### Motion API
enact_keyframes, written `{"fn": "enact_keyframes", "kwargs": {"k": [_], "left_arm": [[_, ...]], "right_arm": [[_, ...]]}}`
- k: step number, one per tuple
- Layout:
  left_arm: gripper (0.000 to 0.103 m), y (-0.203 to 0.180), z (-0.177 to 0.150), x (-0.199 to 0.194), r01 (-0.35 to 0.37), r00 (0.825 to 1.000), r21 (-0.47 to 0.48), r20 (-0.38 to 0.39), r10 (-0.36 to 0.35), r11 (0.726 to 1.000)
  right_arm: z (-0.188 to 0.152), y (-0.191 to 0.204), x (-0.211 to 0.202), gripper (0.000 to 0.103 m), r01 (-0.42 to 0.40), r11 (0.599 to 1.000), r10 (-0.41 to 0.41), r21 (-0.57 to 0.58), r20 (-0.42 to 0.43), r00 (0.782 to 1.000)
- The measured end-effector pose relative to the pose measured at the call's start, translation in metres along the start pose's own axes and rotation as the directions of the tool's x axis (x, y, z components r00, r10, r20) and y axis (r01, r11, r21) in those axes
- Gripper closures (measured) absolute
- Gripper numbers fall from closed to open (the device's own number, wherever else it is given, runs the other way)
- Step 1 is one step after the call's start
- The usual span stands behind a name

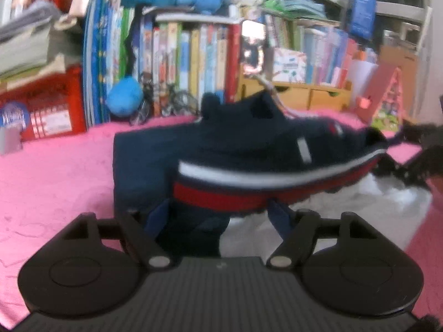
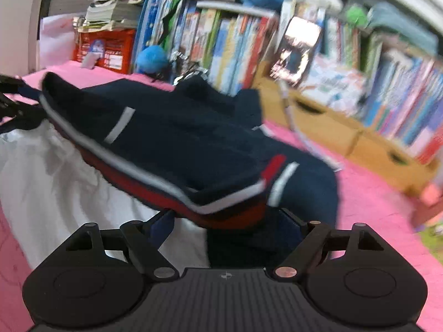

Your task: Fold clothes

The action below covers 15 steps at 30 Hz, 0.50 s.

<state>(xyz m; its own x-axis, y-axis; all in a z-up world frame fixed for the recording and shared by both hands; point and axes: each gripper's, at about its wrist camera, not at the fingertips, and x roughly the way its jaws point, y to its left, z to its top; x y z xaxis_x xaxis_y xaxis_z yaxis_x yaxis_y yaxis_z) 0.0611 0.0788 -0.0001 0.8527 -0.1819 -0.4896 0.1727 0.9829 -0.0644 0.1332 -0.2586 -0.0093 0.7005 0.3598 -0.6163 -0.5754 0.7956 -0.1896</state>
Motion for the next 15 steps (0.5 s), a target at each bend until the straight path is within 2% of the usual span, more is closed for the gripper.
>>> {"fn": "enact_keyframes", "kwargs": {"k": [1,3,5,6,8,10,13,15], "left_arm": [[0.044,0.003,0.0,0.001,-0.005,1.0,-0.02,-0.005,0.005,1.0],[0.067,0.008,0.0,-0.003,0.001,1.0,-0.06,0.007,-0.001,0.998],[0.076,0.01,0.003,-0.016,0.032,0.998,-0.08,0.052,-0.028,0.996],[0.08,0.008,0.005,-0.024,0.047,0.997,-0.078,0.072,-0.041,0.996],[0.082,0.0,0.013,-0.036,0.052,0.993,-0.048,0.107,-0.047,0.997],[0.085,-0.007,0.028,-0.046,0.075,0.986,-0.035,0.153,-0.069,0.997],[0.085,-0.006,0.066,-0.052,0.106,0.964,-0.002,0.246,-0.102,0.994],[0.085,-0.003,0.093,-0.04,0.063,0.957,0.042,0.28,-0.073,0.997]], "right_arm": [[0.0,-0.002,0.008,0.019,-0.014,1.0,0.014,0.016,-0.008,1.0],[-0.002,-0.006,0.015,0.03,-0.022,0.997,0.022,0.072,-0.008,1.0],[-0.004,-0.013,0.014,0.055,-0.035,0.989,0.035,0.145,0.003,0.999],[-0.006,-0.016,0.01,0.06,-0.049,0.984,0.046,0.172,0.02,0.999],[-0.002,-0.02,-0.003,0.075,-0.068,0.978,0.057,0.196,0.064,0.996],[0.005,-0.022,-0.016,0.081,-0.066,0.976,0.044,0.207,0.112,0.993],[0.021,-0.027,-0.037,0.083,-0.061,0.974,0.017,0.218,0.195,0.981],[0.042,-0.036,-0.041,0.083,-0.046,0.976,-0.008,0.214,0.246,0.969]]}}
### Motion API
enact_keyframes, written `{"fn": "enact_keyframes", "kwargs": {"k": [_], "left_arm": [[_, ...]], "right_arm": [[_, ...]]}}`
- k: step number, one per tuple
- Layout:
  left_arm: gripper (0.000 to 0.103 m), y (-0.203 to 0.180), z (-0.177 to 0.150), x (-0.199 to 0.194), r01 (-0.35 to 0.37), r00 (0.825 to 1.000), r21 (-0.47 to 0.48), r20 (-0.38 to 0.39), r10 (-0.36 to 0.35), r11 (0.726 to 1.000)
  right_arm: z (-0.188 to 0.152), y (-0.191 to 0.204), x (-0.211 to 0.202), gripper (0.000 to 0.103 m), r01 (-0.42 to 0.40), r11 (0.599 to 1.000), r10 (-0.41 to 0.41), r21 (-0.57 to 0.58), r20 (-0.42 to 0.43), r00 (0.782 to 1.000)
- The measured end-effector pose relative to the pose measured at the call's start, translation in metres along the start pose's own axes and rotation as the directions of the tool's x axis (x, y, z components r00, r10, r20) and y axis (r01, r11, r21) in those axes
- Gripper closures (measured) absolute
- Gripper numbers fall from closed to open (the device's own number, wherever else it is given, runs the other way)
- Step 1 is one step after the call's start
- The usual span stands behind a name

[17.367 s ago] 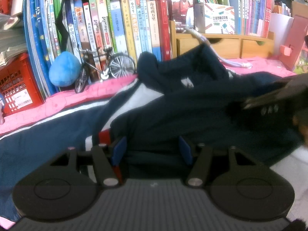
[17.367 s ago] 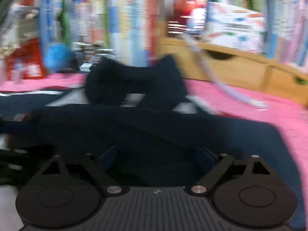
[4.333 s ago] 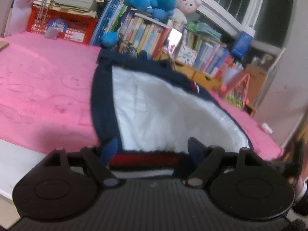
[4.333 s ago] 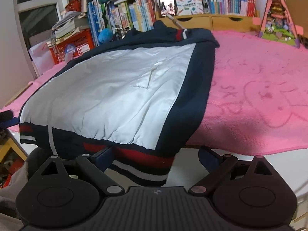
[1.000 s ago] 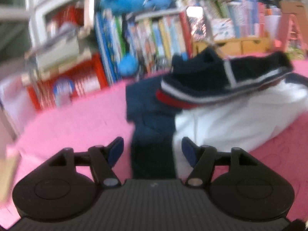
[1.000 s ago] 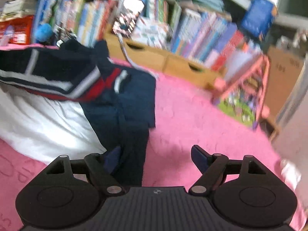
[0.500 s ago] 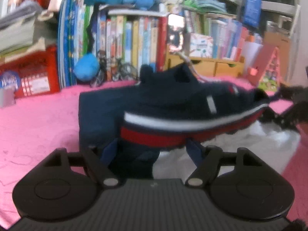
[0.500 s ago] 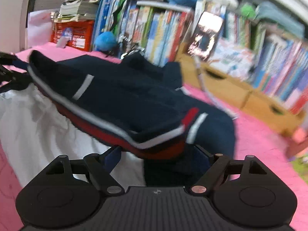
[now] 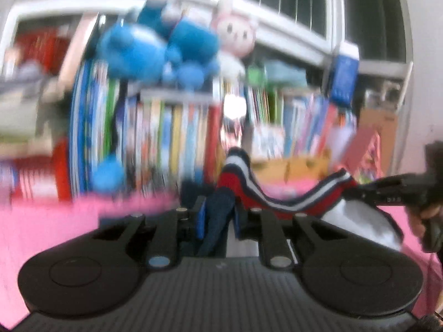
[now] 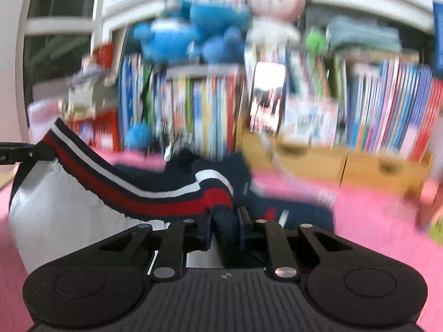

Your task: Fold clothes

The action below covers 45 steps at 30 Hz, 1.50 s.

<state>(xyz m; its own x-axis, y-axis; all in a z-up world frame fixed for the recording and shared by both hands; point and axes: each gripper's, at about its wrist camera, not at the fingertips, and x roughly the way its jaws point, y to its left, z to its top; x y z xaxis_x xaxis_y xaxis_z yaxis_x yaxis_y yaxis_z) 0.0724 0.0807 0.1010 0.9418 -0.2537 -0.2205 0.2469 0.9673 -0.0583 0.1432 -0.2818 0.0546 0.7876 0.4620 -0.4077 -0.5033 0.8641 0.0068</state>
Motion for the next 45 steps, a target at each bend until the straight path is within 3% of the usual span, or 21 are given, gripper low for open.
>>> {"fn": "enact_keyframes", "kwargs": {"k": [3,7,12,15,16,18,19,21,22,23,26,28,30,33,35,37,39,40,41,45], "left_arm": [[0.084,0.015,0.02,0.049,-0.058,0.998,0.042,-0.022,0.059,0.997],[0.084,0.037,0.007,0.124,-0.126,0.979,0.043,-0.154,0.131,0.991],[0.082,0.051,-0.029,0.173,-0.181,0.943,0.032,-0.278,0.182,0.983],[0.075,0.054,-0.042,0.186,-0.199,0.925,0.052,-0.32,0.205,0.979],[0.074,0.055,-0.045,0.19,-0.203,0.919,0.056,-0.333,0.21,0.977],[0.058,0.061,-0.048,0.197,-0.213,0.906,0.026,-0.369,0.207,0.977],[0.056,0.065,-0.05,0.2,-0.218,0.899,0.007,-0.388,0.204,0.976],[0.034,0.071,-0.043,0.205,-0.248,0.874,0.01,-0.428,0.228,0.969],[0.033,0.072,-0.039,0.203,-0.265,0.865,0.009,-0.44,0.242,0.964],[0.033,0.073,-0.032,0.194,-0.28,0.868,-0.016,-0.43,0.246,0.96],[0.035,0.073,-0.014,0.144,-0.303,0.91,-0.084,-0.322,0.262,0.949],[0.034,0.062,-0.008,0.105,-0.355,0.911,-0.049,-0.243,0.333,0.934],[0.033,0.042,-0.01,0.067,-0.371,0.916,-0.037,-0.176,0.359,0.928],[0.03,0.003,-0.034,0.027,-0.351,0.929,-0.013,-0.135,0.346,0.936],[0.03,-0.022,-0.057,0.021,-0.366,0.912,0.065,-0.173,0.372,0.928],[0.03,-0.033,-0.079,0.029,-0.368,0.888,0.12,-0.248,0.386,0.922],[0.03,-0.031,-0.097,0.037,-0.391,0.852,0.153,-0.314,0.42,0.907],[0.03,-0.028,-0.105,0.042,-0.409,0.826,0.179,-0.343,0.446,0.895],[0.03,-0.023,-0.107,0.043,-0.426,0.813,0.175,-0.357,0.46,0.888],[0.03,-0.001,-0.105,0.042,-0.485,0.782,0.138,-0.374,0.498,0.864]], "right_arm": [[0.027,-0.014,0.031,0.083,0.033,0.999,-0.032,-0.004,0.028,0.999],[0.054,-0.027,0.079,0.082,0.073,0.997,-0.073,-0.011,0.033,0.997],[0.033,-0.032,0.156,0.081,0.109,0.994,-0.108,-0.001,-0.096,0.989],[0.013,-0.035,0.179,0.077,0.131,0.991,-0.129,0.003,-0.149,0.98],[0.005,-0.035,0.185,0.073,0.139,0.99,-0.137,0.002,-0.164,0.977],[-0.009,-0.036,0.195,0.064,0.155,0.988,-0.152,-0.002,-0.192,0.97],[-0.015,-0.036,0.201,0.055,0.162,0.987,-0.161,-0.014,-0.201,0.966],[-0.019,-0.044,0.211,0.04,0.162,0.986,-0.148,0.042,-0.236,0.961],[-0.018,-0.051,0.213,0.023,0.189,0.979,-0.162,0.079,-0.26,0.952],[-0.017,-0.058,0.215,0.016,0.215,0.97,-0.175,0.113,-0.285,0.942],[-0.008,-0.056,0.185,0.016,0.261,0.959,-0.224,0.112,-0.272,0.936],[-0.004,-0.047,0.154,0.016,0.294,0.953,-0.273,0.076,-0.215,0.938],[-0.001,-0.032,0.118,0.016,0.329,0.943,-0.318,0.057,-0.143,0.937],[-0.004,0.004,0.074,0.016,0.206,0.973,-0.197,0.108,-0.082,0.977],[-0.008,0.031,0.051,0.016,0.099,0.985,-0.093,0.141,-0.05,0.994],[-0.016,0.068,0.048,0.018,0.014,0.993,-0.005,0.119,-0.077,0.997],[-0.025,0.106,0.051,0.023,-0.052,0.995,0.061,0.08,-0.12,0.991],[-0.03,0.122,0.056,0.028,-0.051,0.998,0.056,0.042,-0.138,0.989],[-0.034,0.137,0.062,0.029,-0.049,0.999,0.049,0.004,-0.156,0.987],[-0.056,0.154,0.071,0.038,0.016,0.994,-0.039,-0.104,-0.22,0.975]]}}
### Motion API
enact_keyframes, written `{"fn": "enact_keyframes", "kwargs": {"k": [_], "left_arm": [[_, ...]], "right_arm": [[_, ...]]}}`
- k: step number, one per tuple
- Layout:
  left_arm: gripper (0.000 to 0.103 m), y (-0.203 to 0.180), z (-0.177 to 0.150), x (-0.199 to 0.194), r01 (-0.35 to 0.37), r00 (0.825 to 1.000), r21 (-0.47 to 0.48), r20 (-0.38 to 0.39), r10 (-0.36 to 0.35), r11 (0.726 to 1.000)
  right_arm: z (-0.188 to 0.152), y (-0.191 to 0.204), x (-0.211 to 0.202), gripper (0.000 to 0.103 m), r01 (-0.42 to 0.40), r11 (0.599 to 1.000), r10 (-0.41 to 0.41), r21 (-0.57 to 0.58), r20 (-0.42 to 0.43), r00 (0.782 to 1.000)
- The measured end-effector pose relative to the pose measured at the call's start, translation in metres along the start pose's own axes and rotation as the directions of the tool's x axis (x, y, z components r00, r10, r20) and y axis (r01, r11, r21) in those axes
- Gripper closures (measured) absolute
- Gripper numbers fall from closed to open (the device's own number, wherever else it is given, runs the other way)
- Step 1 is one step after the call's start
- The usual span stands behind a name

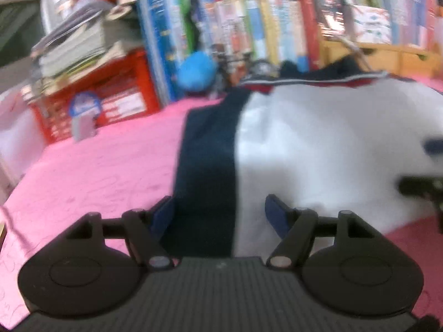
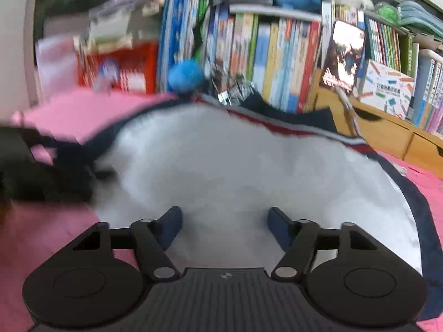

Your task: Fold clothes

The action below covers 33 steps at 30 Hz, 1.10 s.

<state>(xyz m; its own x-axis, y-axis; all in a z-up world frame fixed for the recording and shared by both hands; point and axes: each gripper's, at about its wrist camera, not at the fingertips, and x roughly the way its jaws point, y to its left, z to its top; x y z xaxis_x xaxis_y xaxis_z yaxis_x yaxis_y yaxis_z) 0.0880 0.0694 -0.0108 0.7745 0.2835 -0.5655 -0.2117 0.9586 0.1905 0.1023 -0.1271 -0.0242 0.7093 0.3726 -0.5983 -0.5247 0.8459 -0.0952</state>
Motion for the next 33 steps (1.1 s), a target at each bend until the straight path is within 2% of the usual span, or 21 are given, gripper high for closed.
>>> {"fn": "enact_keyframes", "kwargs": {"k": [3,4,5,6,9,11,13,15,17,18,19,21,23,26,29,30,31,33], "left_arm": [[0.028,0.015,-0.004,0.001,0.03,0.999,-0.066,-0.017,-0.031,0.997],[0.028,0.019,-0.005,0.002,0.036,0.999,-0.083,-0.021,-0.038,0.996],[0.027,0.02,-0.005,0.002,0.04,0.999,-0.093,-0.023,-0.042,0.995],[0.027,0.02,-0.005,0.002,0.039,0.999,-0.093,-0.024,-0.042,0.995],[0.027,0.016,-0.007,0.001,0.029,0.999,-0.081,-0.022,-0.031,0.996],[0.027,0.014,-0.007,0.002,0.023,0.999,-0.073,-0.021,-0.024,0.997],[0.027,0.015,-0.007,0.001,0.014,1.0,-0.066,-0.016,-0.015,0.998],[0.029,0.014,-0.009,-0.008,-0.011,1.0,-0.015,0.013,0.012,1.0],[0.031,0.014,-0.011,-0.021,-0.023,0.999,0.028,0.048,0.021,0.999],[0.031,0.014,-0.011,-0.029,-0.012,0.998,0.037,0.065,0.009,0.999],[0.031,0.015,-0.011,-0.037,-0.001,0.997,0.047,0.083,-0.003,0.999],[0.031,0.008,-0.011,-0.054,0.036,0.99,0.102,0.132,-0.049,0.994],[0.031,-0.004,-0.013,-0.07,0.084,0.978,0.184,0.175,-0.116,0.979],[0.03,-0.036,-0.02,-0.092,0.169,0.949,0.362,0.192,-0.251,0.917],[0.03,-0.07,-0.031,-0.098,0.204,0.933,0.516,0.156,-0.325,0.832],[0.03,-0.079,-0.034,-0.098,0.208,0.928,0.555,0.149,-0.343,0.806],[0.03,-0.089,-0.037,-0.095,0.206,0.925,0.59,0.142,-0.352,0.781],[0.03,-0.104,-0.041,-0.087,0.199,0.923,0.636,0.134,-0.361,0.746]], "right_arm": [[-0.012,-0.025,-0.01,0.037,0.033,0.999,-0.033,0.029,-0.008,0.999],[-0.016,-0.036,-0.014,0.041,0.051,0.998,-0.05,0.043,-0.009,0.999],[-0.023,-0.047,-0.017,0.046,0.136,0.99,-0.136,0.021,-0.019,0.991],[-0.03,-0.059,-0.02,0.046,0.217,0.976,-0.216,0.001,-0.027,0.976],[-0.047,-0.113,-0.029,0.046,0.347,0.938,-0.345,0.028,-0.052,0.937],[-0.057,-0.15,-0.034,0.044,0.449,0.892,-0.445,0.046,-0.079,0.892],[-0.063,-0.177,-0.045,0.039,0.48,0.873,-0.471,0.079,-0.11,0.875],[-0.06,-0.182,-0.053,0.049,0.556,0.83,-0.545,0.035,-0.157,0.824],[-0.061,-0.165,-0.07,0.05,0.526,0.849,-0.528,-0.042,-0.079,0.846],[-0.062,-0.152,-0.079,0.05,0.477,0.877,-0.479,-0.067,-0.032,0.877],[-0.062,-0.135,-0.088,0.049,0.416,0.904,-0.416,-0.103,0.019,0.909],[-0.056,-0.101,-0.102,0.047,0.284,0.941,-0.27,-0.187,0.095,0.958],[-0.047,-0.059,-0.106,0.045,0.149,0.946,-0.122,-0.288,0.112,0.986],[-0.047,-0.008,-0.09,0.045,0.019,0.913,0.009,-0.408,0.068,0.998],[-0.046,0.017,-0.069,0.049,0.009,0.897,0.023,-0.442,0.067,0.997],[-0.041,0.018,-0.064,0.051,0.005,0.904,0.023,-0.427,0.06,0.998],[-0.036,0.019,-0.059,0.063,0.001,0.911,0.023,-0.412,0.053,0.998],[-0.027,0.017,-0.053,0.064,-0.009,0.932,0.027,-0.363,0.045,0.999]]}}
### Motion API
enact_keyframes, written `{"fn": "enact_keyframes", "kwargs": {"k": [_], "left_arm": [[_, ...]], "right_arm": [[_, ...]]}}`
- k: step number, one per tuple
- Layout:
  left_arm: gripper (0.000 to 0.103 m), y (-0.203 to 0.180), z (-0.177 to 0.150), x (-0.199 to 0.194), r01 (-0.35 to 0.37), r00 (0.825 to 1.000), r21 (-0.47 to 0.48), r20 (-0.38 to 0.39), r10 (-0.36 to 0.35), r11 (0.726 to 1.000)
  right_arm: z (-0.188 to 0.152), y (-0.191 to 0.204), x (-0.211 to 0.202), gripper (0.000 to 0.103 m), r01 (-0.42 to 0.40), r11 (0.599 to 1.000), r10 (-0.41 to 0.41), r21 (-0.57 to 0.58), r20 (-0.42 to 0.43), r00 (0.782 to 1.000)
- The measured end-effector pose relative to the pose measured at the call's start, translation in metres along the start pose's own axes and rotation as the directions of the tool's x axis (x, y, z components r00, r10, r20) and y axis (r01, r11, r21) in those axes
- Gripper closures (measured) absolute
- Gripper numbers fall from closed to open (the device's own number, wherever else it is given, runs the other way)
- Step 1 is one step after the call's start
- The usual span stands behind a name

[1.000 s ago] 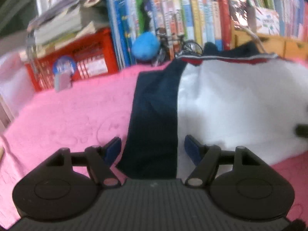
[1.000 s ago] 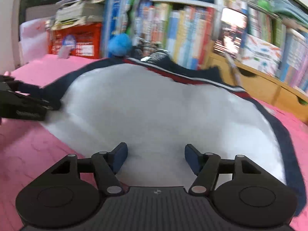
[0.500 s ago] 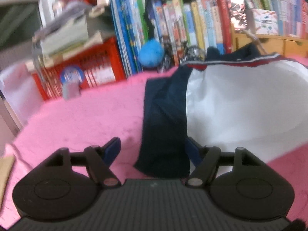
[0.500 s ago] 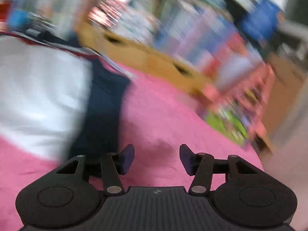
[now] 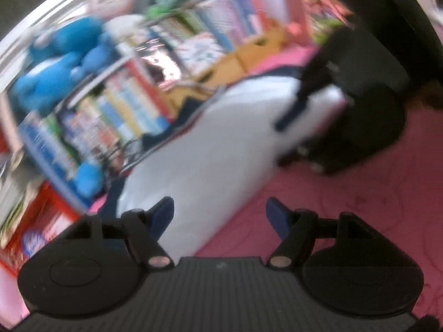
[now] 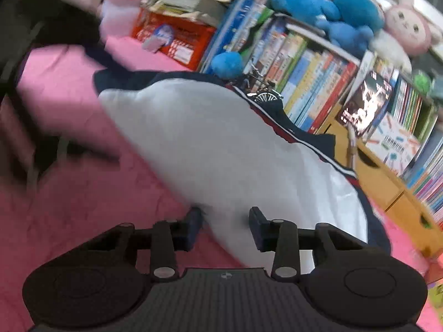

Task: Fold clothes
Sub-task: 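Grasp the white jacket body edge with both grippers and lift it up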

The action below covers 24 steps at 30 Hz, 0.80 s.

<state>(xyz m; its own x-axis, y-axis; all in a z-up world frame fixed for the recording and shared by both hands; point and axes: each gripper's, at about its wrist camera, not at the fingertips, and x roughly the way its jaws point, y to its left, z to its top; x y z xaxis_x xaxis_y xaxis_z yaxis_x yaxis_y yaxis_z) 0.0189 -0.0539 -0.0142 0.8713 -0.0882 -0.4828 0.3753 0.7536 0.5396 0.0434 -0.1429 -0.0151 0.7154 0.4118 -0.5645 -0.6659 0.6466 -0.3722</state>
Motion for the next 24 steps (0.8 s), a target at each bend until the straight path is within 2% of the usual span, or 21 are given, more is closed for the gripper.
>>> {"fn": "enact_keyframes", "kwargs": {"k": [4,5,6,9,10,11,13,15,17,18,19,20,21,22,23,24], "left_arm": [[0.032,-0.008,0.001,0.035,-0.042,0.999,0.067,0.023,0.041,0.997],[0.042,-0.003,0.001,0.044,-0.047,0.999,0.054,0.016,0.047,0.997],[0.047,0.004,0.003,0.048,-0.033,0.999,0.02,0.01,0.033,0.999],[0.05,0.026,0.008,0.049,0.008,1.0,-0.086,0.02,-0.006,0.996],[0.05,0.031,0.01,0.047,0.015,1.0,-0.112,0.028,-0.012,0.994],[0.051,0.037,0.011,0.044,0.023,0.999,-0.138,0.037,-0.018,0.99],[0.054,0.046,0.016,0.04,0.042,0.998,-0.183,0.053,-0.032,0.982],[0.055,0.053,0.02,0.038,0.064,0.996,-0.217,0.069,-0.05,0.974],[0.052,0.046,0.02,0.038,0.048,0.997,-0.139,0.067,-0.039,0.989],[0.052,0.036,0.018,0.041,0.016,0.998,-0.042,0.058,-0.013,0.999],[0.052,0.025,0.016,0.045,-0.022,0.999,0.068,0.05,0.018,0.997],[0.052,0.015,0.011,0.051,-0.065,0.998,0.179,0.037,0.059,0.982],[0.057,0.006,0.005,0.058,-0.108,0.994,0.29,0.026,0.105,0.951],[0.065,0.001,-0.005,0.067,-0.141,0.989,0.394,0.009,0.15,0.908],[0.083,0.0,-0.017,0.075,-0.152,0.983,0.464,-0.018,0.181,0.873],[0.091,0.006,-0.025,0.078,-0.151,0.98,0.476,-0.039,0.193,0.867]], "right_arm": [[0.004,-0.022,-0.002,0.064,-0.002,0.999,0.001,0.049,0.035,0.999],[0.004,-0.021,-0.005,0.064,-0.006,0.999,0.004,0.047,0.043,0.999],[0.003,-0.02,-0.008,0.064,-0.008,0.999,0.006,0.041,0.051,0.999],[-0.002,-0.01,-0.011,0.061,0.046,0.996,-0.042,-0.082,0.061,0.997],[-0.003,-0.006,-0.012,0.056,0.065,0.99,-0.057,-0.124,0.064,0.996],[-0.006,-0.001,-0.01,0.051,0.086,0.98,-0.077,-0.177,0.062,0.995],[-0.01,0.009,-0.001,0.051,0.129,0.953,-0.115,-0.272,0.068,0.991],[-0.004,0.012,0.013,0.05,0.171,0.933,-0.15,-0.316,0.091,0.985],[0.001,0.014,0.027,0.05,0.213,0.909,-0.184,-0.358,0.116,0.976],[0.004,0.015,0.034,0.05,0.234,0.895,-0.2,-0.379,0.128,0.971],[0.006,0.015,0.041,0.054,0.253,0.882,-0.214,-0.398,0.141,0.967],[0.008,0.014,0.045,0.061,0.256,0.874,-0.213,-0.413,0.146,0.966],[0.01,0.013,0.049,0.067,0.258,0.865,-0.213,-0.43,0.151,0.965],[0.011,0.012,0.052,0.08,0.26,0.852,-0.212,-0.454,0.154,0.965],[0.009,0.011,0.055,0.084,0.261,0.835,-0.211,-0.485,0.157,0.965],[0.005,0.011,0.056,0.085,0.266,0.809,-0.211,-0.525,0.162,0.964]]}}
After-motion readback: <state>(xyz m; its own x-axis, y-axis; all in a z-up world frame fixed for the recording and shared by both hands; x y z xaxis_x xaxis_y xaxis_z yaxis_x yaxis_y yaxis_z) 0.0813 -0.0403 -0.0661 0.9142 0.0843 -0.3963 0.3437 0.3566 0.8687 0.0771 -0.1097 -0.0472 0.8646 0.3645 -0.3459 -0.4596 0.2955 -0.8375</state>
